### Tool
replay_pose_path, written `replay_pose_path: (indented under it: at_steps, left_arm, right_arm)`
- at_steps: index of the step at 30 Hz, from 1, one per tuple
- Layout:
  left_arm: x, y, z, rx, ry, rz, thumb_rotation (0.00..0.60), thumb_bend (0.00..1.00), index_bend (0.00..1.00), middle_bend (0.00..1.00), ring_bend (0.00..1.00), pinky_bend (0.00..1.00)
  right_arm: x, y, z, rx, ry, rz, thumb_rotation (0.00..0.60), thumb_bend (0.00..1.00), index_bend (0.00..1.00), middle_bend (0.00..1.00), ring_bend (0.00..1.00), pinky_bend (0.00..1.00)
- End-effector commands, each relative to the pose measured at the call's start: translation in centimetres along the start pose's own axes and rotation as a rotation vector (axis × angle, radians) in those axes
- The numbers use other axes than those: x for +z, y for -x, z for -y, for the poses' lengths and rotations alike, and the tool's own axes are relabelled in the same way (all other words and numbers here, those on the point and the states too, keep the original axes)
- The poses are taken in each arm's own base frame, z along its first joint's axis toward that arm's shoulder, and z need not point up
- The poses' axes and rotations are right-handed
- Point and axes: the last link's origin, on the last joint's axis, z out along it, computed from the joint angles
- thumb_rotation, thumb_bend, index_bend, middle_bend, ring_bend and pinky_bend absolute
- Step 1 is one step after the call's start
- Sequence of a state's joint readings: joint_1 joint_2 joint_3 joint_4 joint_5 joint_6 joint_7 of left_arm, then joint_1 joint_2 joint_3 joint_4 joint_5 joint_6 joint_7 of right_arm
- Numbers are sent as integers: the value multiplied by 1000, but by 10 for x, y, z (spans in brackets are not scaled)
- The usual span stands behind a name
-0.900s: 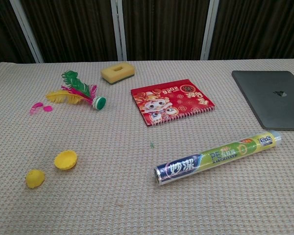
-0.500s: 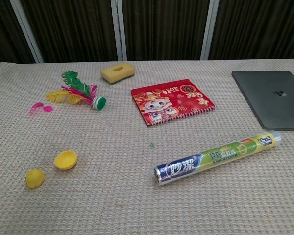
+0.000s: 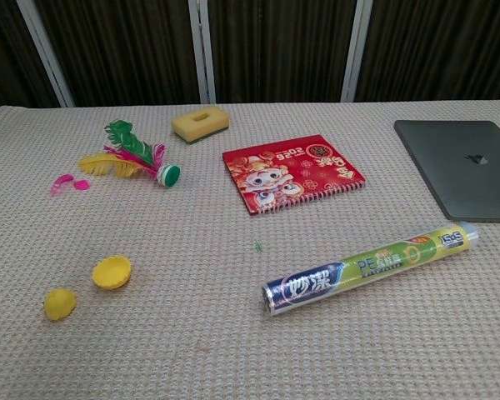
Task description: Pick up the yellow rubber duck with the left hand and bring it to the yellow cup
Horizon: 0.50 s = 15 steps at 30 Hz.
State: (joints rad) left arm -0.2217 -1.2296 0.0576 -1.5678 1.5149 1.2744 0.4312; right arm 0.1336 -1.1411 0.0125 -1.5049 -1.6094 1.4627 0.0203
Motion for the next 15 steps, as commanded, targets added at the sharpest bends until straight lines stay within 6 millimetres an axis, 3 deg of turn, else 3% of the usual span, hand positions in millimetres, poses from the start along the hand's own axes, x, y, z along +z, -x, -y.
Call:
replay_pose_path:
  at_steps: [1,5,15]
  left_arm:
    - [1,0,0,-13,1,1,600,135,136,0,0,0]
    - [8,-2,-2,-57,10,-11,600,176,209,0,0,0]
    - [31,-6,-16,-33,102,16,600,232,215,0,0,0]
  right_arm:
    - [0,0,0,-8,-2,2,600,0,356,5,0,0]
    - [0,1,0,-6,6,1,600,0,357,5,0,0]
    - [0,1,0,-7,5,-3,600,0,361,6,0,0]
